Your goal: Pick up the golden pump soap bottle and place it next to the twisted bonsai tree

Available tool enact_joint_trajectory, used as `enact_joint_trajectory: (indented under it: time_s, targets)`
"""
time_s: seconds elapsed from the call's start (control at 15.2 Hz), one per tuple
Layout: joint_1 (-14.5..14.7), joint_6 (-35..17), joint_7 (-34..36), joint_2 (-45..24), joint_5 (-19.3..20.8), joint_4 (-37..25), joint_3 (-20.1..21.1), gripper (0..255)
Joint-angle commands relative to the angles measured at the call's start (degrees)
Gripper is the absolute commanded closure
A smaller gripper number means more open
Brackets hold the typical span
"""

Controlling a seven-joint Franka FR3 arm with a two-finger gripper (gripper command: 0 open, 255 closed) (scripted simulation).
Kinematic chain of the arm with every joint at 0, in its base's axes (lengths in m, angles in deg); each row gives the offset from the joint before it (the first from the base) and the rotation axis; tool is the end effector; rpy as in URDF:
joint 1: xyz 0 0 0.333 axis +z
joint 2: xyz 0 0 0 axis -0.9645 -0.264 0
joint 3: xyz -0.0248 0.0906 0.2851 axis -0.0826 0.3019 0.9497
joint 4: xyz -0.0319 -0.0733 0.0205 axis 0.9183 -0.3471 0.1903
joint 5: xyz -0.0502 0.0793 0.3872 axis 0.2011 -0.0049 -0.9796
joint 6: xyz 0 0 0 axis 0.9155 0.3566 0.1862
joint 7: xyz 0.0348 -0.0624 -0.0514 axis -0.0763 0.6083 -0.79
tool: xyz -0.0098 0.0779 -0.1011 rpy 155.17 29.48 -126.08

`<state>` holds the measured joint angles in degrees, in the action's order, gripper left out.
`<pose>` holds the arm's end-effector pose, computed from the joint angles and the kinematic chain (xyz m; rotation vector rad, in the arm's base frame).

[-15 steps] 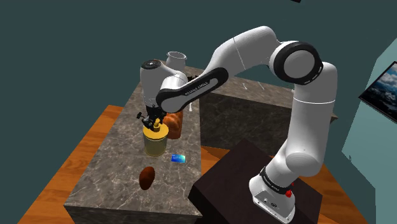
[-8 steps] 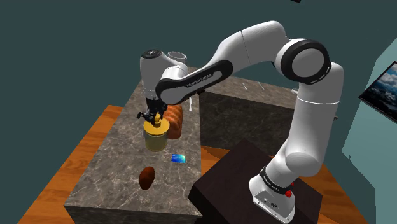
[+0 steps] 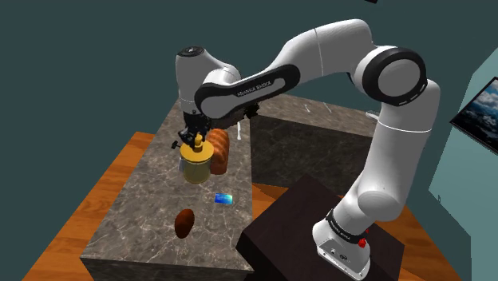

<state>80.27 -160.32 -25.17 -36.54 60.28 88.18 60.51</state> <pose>0.5563 0.2680 0.3157 2.9623 0.2253 0.0334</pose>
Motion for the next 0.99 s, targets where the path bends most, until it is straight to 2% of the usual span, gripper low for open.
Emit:
enact_joint_trajectory:
  time_s: [0.0, 0.92]
  targets:
    - [-0.11, 1.30, -0.53, 0.69, -0.49, -0.76, 0.16, 255]
    - [-0.42, 10.40, -3.40, 4.52, -3.19, -6.68, 0.98, 255]
